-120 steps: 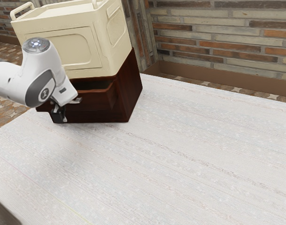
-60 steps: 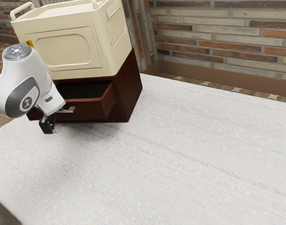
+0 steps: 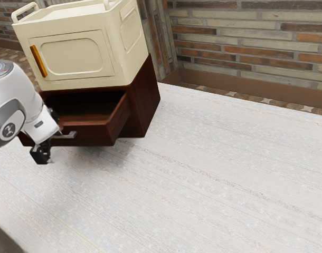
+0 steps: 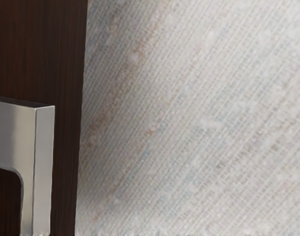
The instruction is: Pull the drawer handle with one arm to open the drawer
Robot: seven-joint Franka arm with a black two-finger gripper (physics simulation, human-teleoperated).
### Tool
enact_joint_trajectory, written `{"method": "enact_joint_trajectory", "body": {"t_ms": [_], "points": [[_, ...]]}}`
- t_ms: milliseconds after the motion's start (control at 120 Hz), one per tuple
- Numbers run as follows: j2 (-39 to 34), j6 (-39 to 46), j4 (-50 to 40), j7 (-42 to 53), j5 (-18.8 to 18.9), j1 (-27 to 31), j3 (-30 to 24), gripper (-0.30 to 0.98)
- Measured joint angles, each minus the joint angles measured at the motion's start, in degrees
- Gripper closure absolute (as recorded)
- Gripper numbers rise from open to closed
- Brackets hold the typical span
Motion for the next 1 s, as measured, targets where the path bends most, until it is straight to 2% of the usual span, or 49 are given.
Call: {"method": "enact_joint_trajectory", "body": {"t_ms": [117, 425, 508, 600, 708, 867, 1000], "points": [[-2.78, -0.14, -1.91, -0.02, 0.70, 0.03, 0.01, 0.03], [-6.71, -2.07, -1.83, -0.22, 1.12, 0.60, -0.04, 0.01], [-6.53, -4.02, 1.25, -0.27, 1.05, 0.39, -0.16, 0.01], [-4.90, -8.85, 9.39, -0.82, 0.36, -1.71, -0.53, 0.00], [-3.94, -16.55, 16.45, -2.67, -2.72, -2.55, -0.20, 0.00], [-3.14, -25.86, 22.29, -5.16, -10.10, -2.94, -1.20, 0.00], [-3.03, -31.28, 24.96, -6.85, -12.75, -4.17, -2.67, 0.00]]}}
